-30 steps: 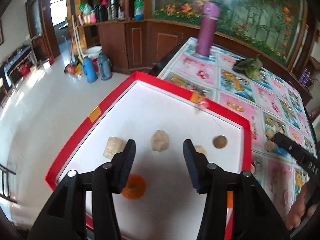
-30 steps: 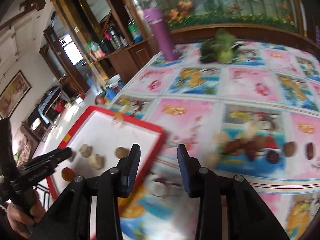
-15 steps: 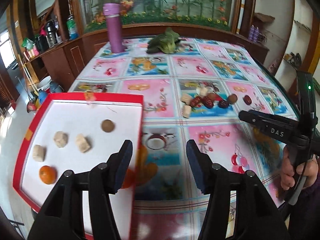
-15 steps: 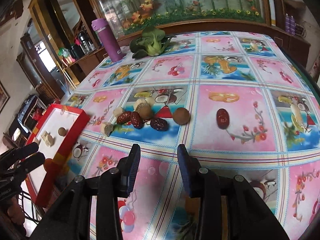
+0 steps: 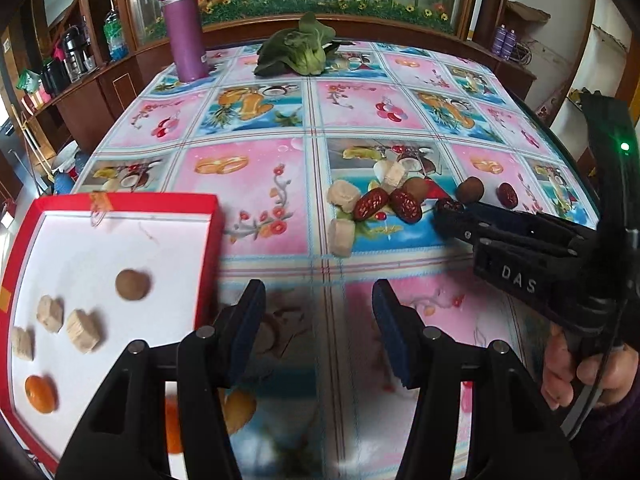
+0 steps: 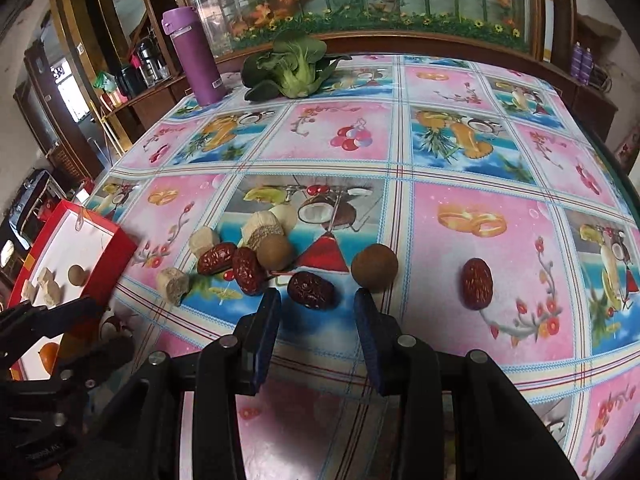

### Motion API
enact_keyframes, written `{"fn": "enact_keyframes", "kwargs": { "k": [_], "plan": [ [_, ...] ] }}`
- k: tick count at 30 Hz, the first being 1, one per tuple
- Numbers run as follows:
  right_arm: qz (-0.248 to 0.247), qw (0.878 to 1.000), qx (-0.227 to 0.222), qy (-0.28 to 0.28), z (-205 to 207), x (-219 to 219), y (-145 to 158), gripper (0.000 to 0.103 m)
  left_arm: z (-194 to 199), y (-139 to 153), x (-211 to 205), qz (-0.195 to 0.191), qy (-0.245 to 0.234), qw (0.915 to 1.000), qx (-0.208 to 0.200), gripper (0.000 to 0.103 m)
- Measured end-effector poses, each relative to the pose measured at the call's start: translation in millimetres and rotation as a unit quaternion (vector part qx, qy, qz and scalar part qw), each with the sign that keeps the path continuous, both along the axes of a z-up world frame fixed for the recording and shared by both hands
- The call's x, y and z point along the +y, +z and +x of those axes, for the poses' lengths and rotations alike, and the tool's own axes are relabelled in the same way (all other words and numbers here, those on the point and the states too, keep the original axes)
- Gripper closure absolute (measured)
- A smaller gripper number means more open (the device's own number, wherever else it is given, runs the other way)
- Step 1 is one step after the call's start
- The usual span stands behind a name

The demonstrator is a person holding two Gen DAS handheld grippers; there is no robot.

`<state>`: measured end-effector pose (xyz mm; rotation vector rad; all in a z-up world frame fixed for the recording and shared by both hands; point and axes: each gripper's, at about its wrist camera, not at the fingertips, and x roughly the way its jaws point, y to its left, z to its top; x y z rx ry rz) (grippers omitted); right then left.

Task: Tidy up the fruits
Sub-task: 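Move both open grippers back toward the fruit pile, then grasp a beige cube with the left gripper while the right grasps a red date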

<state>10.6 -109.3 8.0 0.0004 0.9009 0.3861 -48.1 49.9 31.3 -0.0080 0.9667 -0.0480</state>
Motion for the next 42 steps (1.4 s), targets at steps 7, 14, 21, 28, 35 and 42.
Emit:
{"fn": "enact_keyframes", "kwargs": {
  "k": [7,14,21,28,35,42],
  "plan": [
    [-0.012,1.0,-0.015,0.012,1.3,7.1,-0.5,0.066,29.9,-10.4,-7.5,0.005,0.0,0.9999,0.016,0.047],
    [-0.014,1.0,-0.018,0.01,2.5,6.2,-1.3,0.078,39.2,-20.0,-15.7,0.001,-0.015,0.9996,0.024,0.072],
    [0.001,1.0,-0.009,0.0,1.3,-1.6,-0.5,0.078,38.3,-18.3,-18.4,-0.01,-0.02,0.9996,0.018,0.088],
    [0.032,0.999,-0.016,-0.027,-8.8,-22.2,8.8,0.079,11.6,2.7,-17.4,-0.014,-0.027,0.9995,-0.012,0.088],
    [0.078,0.993,-0.058,-0.061,-25.8,-40.2,25.7,0.079,-38.8,33.5,3.9,-0.035,-0.024,0.9977,-0.053,0.088],
    [0.117,0.987,-0.083,-0.074,-52.2,-39.6,31.4,0.079,-87.5,54.2,43.0,-0.026,0.01,0.9948,-0.098,0.088]
  ]
}}
